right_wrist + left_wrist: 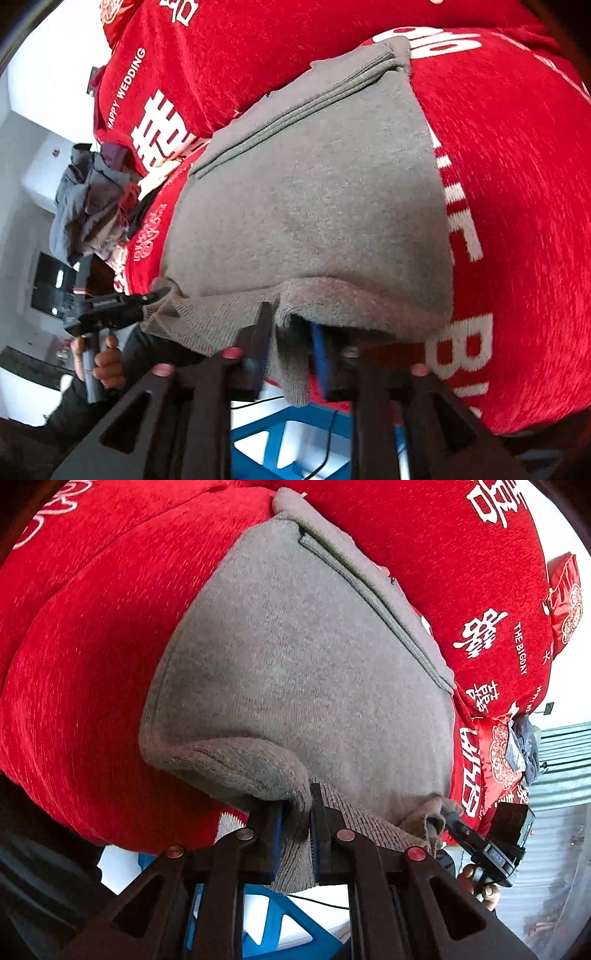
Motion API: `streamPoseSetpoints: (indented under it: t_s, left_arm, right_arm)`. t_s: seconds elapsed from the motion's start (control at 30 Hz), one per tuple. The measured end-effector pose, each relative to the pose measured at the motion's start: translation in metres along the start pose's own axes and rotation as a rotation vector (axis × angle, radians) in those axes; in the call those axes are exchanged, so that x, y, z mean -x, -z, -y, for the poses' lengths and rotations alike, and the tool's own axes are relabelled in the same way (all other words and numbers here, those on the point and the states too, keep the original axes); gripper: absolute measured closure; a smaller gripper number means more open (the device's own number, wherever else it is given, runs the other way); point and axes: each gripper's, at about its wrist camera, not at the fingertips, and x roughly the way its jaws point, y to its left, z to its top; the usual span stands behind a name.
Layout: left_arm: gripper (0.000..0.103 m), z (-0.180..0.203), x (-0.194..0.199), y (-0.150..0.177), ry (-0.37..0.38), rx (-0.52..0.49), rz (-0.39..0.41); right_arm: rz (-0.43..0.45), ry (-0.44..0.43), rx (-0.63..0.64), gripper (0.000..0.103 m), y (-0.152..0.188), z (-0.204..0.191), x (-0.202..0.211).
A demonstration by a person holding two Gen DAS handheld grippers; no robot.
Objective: Fold small clothes
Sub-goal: 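Close both grippers on the hem and lift it toward the collar, then carry the held hem over the collar with both grippers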
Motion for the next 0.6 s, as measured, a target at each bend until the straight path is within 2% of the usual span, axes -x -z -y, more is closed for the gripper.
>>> streamPoseSetpoints:
  t_s: [0.03, 0.07, 0.13, 0.2, 0.23, 0.3, 0.37, 0.57, 0.6]
  left_arm:
    - [0.09, -0.001, 0.0, 0.001, 0.004, 0.004, 0.001]
    - [0.09, -0.002, 0.0, 0.001, 0.009, 0.011, 0.002]
    - [0.071, -0.004, 0.0, 0.002, 0.037, 0.029, 0.001]
    - [0.029, -0.005, 0.006, 0.005, 0.092, 0.037, 0.009]
    - [0.024, -0.001, 0.009, 0.008, 0.074, 0.033, 0.028]
    - [0.024, 0.008, 0.01, 0.013, 0.026, -0.022, 0.048]
    - [0.024, 0.012, 0.006, 0.017, 0.004, -0.048, 0.036]
    - [0.025, -0.005, -0.01, 0.02, 0.02, 0.034, 0.005]
    - [0.029, -0.004, -0.01, 0.02, 0.016, 0.035, 0.009]
  right_arm:
    - [0.002, -0.014, -0.01, 0.052, 0.0, -0.001, -0.001]
    - [0.004, -0.019, -0.014, 0.048, 0.001, -0.001, 0.0]
    - [0.008, -0.031, -0.024, 0.046, 0.003, 0.0, -0.001]
    - [0.001, -0.033, -0.025, 0.046, 0.003, -0.001, -0.004]
    - [-0.003, -0.037, -0.026, 0.046, 0.003, -0.002, -0.005]
    - [-0.012, -0.05, -0.026, 0.046, 0.003, -0.003, -0.006]
    - [-0.017, -0.049, -0.02, 0.046, 0.004, -0.004, -0.007]
    - [-0.028, -0.068, -0.037, 0.047, 0.004, 0.001, -0.013]
    - [-0.029, -0.063, -0.032, 0.049, 0.004, 0.0, -0.014]
